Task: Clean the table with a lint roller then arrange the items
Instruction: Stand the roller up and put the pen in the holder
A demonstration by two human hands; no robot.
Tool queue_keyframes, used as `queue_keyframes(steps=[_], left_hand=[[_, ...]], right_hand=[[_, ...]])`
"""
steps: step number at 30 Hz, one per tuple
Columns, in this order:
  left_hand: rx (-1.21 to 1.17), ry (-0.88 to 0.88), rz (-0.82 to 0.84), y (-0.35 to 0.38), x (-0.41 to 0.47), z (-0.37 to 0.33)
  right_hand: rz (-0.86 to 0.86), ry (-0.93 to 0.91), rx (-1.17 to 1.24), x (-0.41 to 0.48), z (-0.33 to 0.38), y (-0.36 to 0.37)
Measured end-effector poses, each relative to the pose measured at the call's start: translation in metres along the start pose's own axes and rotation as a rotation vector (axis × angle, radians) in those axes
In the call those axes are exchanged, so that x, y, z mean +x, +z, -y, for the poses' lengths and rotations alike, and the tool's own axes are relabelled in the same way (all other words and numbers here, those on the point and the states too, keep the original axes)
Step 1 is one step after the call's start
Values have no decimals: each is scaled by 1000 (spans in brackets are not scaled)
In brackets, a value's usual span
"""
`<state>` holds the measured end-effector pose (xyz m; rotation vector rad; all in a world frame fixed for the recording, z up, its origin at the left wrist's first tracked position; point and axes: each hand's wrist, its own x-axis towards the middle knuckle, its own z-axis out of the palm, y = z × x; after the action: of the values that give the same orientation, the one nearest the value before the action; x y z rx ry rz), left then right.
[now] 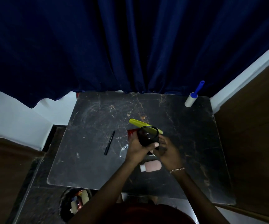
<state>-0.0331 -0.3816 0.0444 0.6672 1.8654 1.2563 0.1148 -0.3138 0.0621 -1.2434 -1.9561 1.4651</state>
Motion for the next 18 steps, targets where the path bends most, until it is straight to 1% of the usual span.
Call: queue_keyframes(steps=[10,13,18], left_hand=[[39,43,-46,-95,-12,28],[27,33,-36,-119,-16,38],[55,16,-78,-160,-21,57]], right_hand=[[86,-93,-55,-5,26,80],[151,-94,-91,-1,29,103],[230,-53,-140,17,35,140]])
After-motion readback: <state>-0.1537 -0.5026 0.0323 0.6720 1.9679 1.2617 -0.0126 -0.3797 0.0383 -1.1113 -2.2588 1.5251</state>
